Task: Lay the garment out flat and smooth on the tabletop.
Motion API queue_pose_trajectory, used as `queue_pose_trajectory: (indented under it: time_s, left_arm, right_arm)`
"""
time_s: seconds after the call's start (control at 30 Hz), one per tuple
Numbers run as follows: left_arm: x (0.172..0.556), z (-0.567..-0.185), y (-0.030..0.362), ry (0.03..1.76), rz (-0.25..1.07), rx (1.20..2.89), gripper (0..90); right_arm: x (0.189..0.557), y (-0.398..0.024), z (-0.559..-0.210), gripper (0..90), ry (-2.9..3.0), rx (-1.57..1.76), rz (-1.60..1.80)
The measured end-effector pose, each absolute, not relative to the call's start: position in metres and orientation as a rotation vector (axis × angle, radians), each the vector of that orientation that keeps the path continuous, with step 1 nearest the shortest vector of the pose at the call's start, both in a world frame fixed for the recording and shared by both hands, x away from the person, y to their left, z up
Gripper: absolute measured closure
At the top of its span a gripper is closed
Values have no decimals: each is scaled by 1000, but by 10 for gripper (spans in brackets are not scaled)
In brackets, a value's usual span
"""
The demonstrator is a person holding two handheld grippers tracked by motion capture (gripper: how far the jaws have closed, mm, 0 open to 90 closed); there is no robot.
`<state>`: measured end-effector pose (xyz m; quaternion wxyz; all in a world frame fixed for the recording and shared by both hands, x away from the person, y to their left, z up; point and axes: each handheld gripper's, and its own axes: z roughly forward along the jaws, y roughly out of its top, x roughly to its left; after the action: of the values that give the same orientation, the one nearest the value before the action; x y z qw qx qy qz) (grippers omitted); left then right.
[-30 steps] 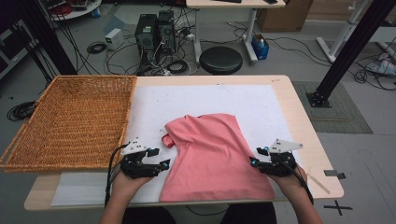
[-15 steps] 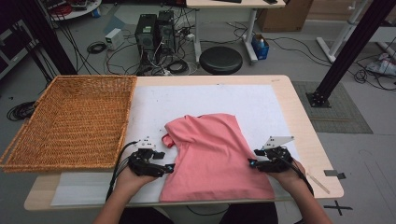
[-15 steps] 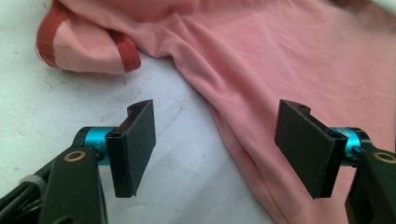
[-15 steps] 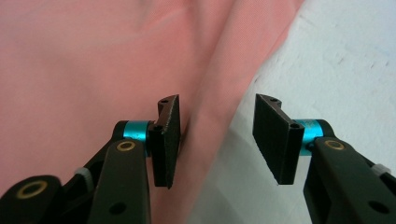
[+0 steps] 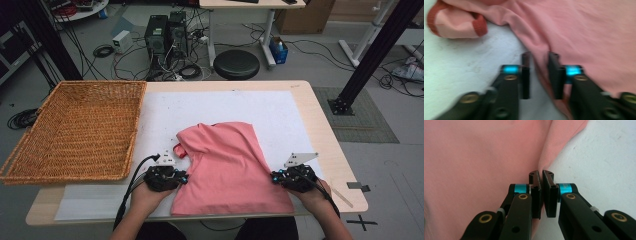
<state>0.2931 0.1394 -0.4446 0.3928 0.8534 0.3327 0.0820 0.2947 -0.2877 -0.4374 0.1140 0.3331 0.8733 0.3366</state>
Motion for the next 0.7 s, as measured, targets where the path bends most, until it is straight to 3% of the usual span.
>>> queue_pose_trajectory:
  time_s: [0.1,0.57,0.6,0.63,0.7]
  left_arm:
    - [286,-445,140,829,225,2165,869]
    - [234,-441,187,846,171,2022,865]
    - [234,-440,186,839,183,2020,851]
    - [235,-439,185,843,205,2021,798]
    - [238,-438,183,876,193,2014,632]
  right_arm:
    - [290,-289,-436,862,2530,976,1003]
    - [241,-290,-442,846,2527,954,1064]
    - [240,-290,-441,777,2521,958,1072]
    - [239,-290,-441,649,2498,965,1074]
    - [242,-292,-439,613,2443,1017,1089]
